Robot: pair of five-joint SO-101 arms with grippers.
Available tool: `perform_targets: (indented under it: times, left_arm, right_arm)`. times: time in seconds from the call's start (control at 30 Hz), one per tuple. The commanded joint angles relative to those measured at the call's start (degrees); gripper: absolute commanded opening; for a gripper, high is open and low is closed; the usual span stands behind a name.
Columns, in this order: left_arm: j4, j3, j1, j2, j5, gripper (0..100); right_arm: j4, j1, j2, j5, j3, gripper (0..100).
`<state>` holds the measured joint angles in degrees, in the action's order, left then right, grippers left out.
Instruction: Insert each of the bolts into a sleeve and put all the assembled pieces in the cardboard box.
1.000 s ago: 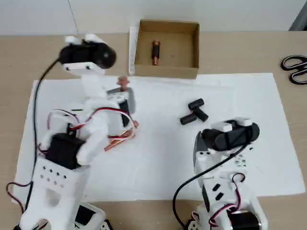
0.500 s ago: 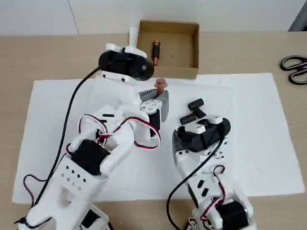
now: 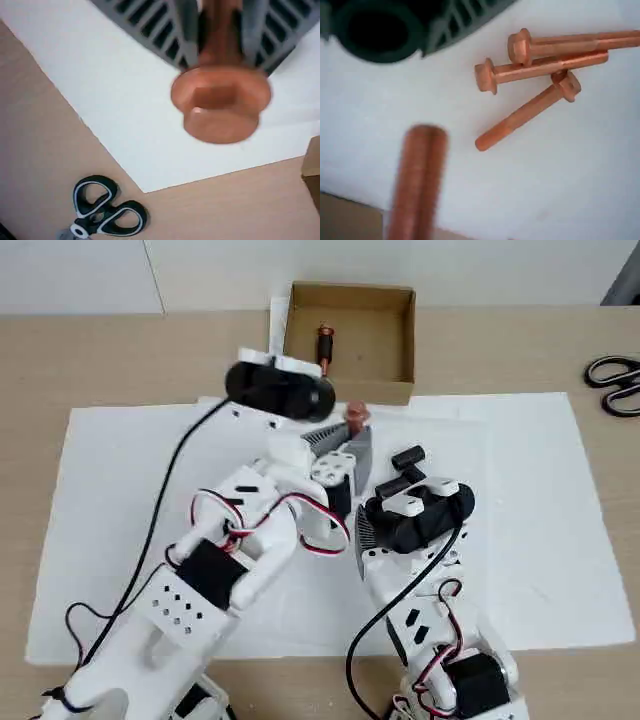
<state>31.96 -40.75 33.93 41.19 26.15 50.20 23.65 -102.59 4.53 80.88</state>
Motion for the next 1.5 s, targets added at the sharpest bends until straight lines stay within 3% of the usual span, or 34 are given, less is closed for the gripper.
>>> perform_targets:
  times: [0.0, 0.47, 0.9, 1.47]
  left_arm:
    - [-3.7, -0.3, 1.7, 2.2, -0.3, 1]
    - [-4.1, -3.6, 5.7, 3.9, -4.7, 1]
    - [-18.1, -17.9, 5.7, 8.8, -7.2, 1]
    - [-20.6, -19.6, 5.9, 8.7, -7.0, 1]
  right_arm:
    - [-1.4, 0.3, 0.0, 0.4, -0.2, 0.4]
    - [-1.5, 0.3, 0.0, 0.5, -0.2, 0.4]
    - [-1.5, 0.2, 0.0, 0.5, -0.2, 0.4]
    - [-1.5, 0.0, 0.0, 0.5, -0.2, 0.4]
